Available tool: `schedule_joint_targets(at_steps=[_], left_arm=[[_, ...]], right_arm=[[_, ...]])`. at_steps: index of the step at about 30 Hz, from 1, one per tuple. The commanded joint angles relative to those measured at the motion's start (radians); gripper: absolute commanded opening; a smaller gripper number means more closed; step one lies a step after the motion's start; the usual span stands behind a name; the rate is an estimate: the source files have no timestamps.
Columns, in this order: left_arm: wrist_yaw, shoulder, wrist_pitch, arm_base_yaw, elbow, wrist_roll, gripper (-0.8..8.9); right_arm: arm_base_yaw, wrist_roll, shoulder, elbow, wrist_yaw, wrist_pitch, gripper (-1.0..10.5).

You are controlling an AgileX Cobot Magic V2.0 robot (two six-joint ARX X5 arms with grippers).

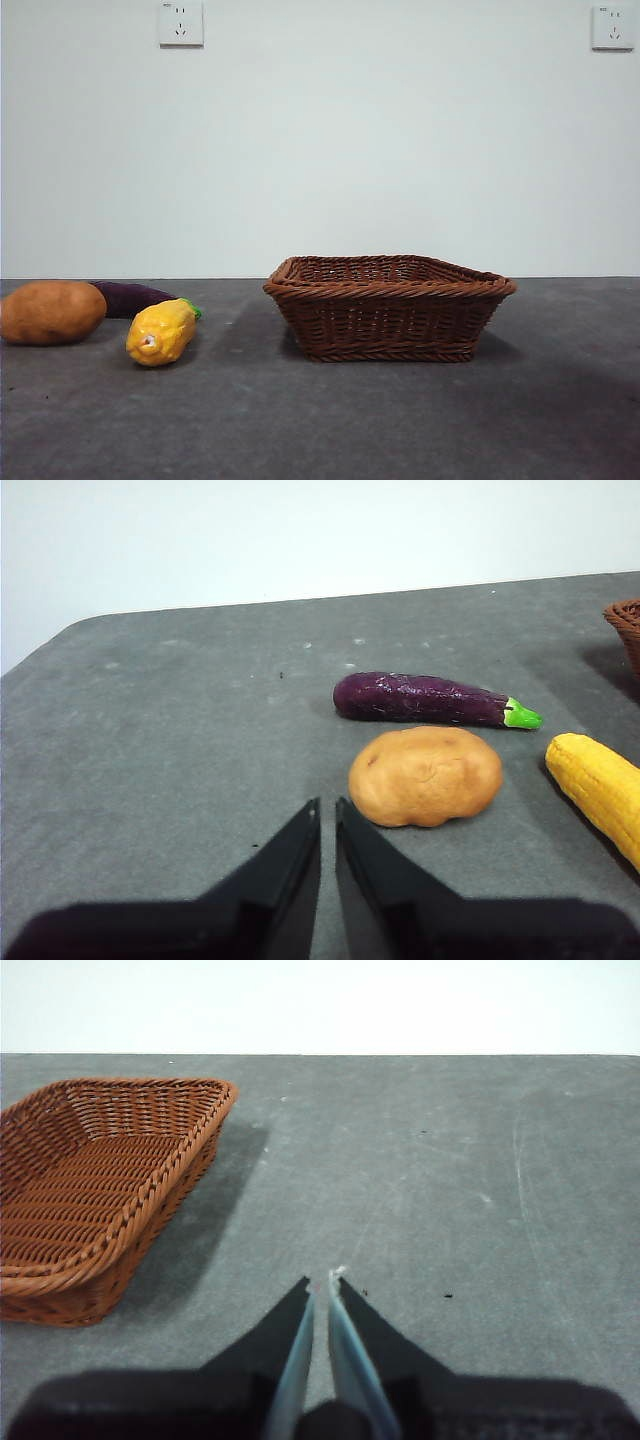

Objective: Help me put the vegetables on the table into the basket

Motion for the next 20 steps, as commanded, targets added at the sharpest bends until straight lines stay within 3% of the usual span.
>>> schedule_joint_targets(at_steps=[1, 14, 20], left_arm=[[-0.002, 0.000, 0.007, -0.002, -0.010, 0.007, 0.27], [0.002, 0.000, 0.008, -0.002, -0.010, -0.003, 0.27], [0.054, 0.000, -0.010, -0.002, 0.010, -0.072, -0.09]], right_arm=[[-0.001, 0.012, -0.002, -0.010, 0.004, 0.008, 0.3], [0.000, 0.092, -0.001, -0.010, 0.000, 0.007, 0.3], [0.000, 0.127, -0.001, 0.013, -0.034, 0.032, -0.1]])
